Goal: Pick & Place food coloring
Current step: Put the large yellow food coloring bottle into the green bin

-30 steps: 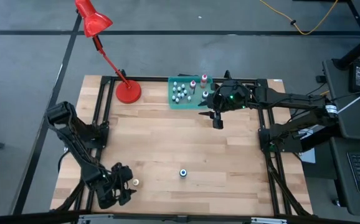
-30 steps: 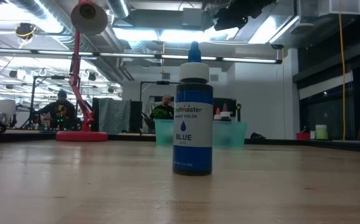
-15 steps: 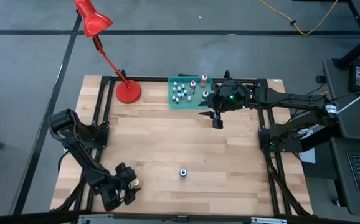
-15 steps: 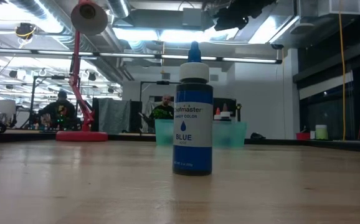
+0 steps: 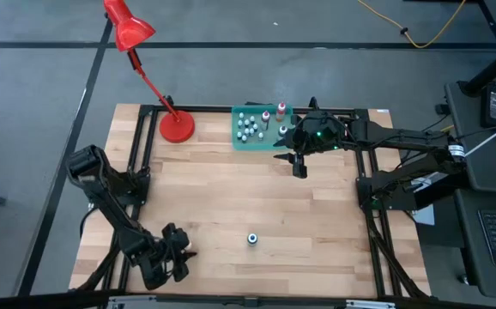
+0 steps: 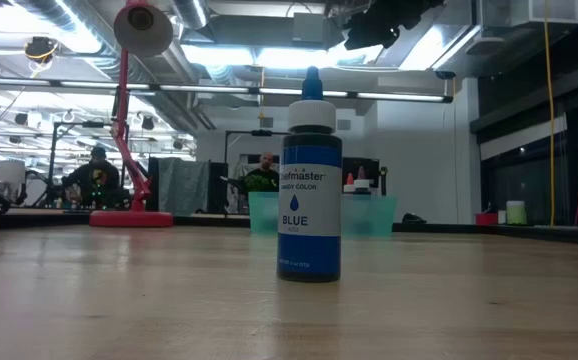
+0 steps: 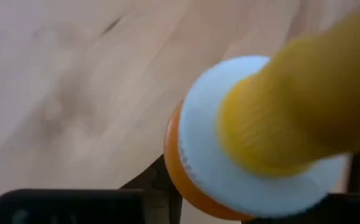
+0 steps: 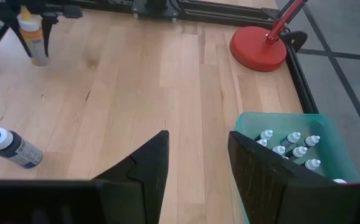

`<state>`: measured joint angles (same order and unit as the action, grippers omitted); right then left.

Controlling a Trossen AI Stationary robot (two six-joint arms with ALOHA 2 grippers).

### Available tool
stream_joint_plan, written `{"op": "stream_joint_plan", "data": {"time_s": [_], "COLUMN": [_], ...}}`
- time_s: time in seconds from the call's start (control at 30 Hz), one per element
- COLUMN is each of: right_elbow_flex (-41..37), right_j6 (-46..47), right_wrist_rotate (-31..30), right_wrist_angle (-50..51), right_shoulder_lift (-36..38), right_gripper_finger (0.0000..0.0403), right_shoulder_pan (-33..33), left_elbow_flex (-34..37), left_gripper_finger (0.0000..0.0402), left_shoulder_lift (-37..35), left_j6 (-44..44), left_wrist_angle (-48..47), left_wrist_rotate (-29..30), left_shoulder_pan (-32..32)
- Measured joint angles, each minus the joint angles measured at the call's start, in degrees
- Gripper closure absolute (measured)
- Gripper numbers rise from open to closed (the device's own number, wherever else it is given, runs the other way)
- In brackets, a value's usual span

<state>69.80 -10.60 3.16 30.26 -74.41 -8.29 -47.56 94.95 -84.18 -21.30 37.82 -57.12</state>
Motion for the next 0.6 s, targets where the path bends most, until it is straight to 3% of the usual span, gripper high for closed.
{"op": "stream_joint_plan", "data": {"time_s": [0.17, 0.47, 0.6], "right_elbow_flex": [0.0, 0.1, 0.1], "right_j6": [1.2, 12.5, 15.4], "right_wrist_rotate": [1.5, 20.6, 25.5], "right_wrist_angle": [-0.8, -18.4, -24.0], "right_shoulder_lift": [0.0, -3.2, -6.6], "right_gripper_finger": [0.0235, 0.0231, 0.02], "right_shoulder_pan": [0.0, 0.0, 0.0], "left_elbow_flex": [-1.3, -2.2, -2.2], "left_gripper_finger": [0.0304, 0.0305, 0.0309], "left_shoulder_lift": [-7.8, -24.3, -27.7], "left_j6": [8.8, 32.1, 41.6], "left_wrist_angle": [-4.1, -8.7, -8.8], "left_wrist_rotate": [-3.1, -19.9, -24.7], "left_shoulder_pan": [5.4, 24.7, 33.7]}}
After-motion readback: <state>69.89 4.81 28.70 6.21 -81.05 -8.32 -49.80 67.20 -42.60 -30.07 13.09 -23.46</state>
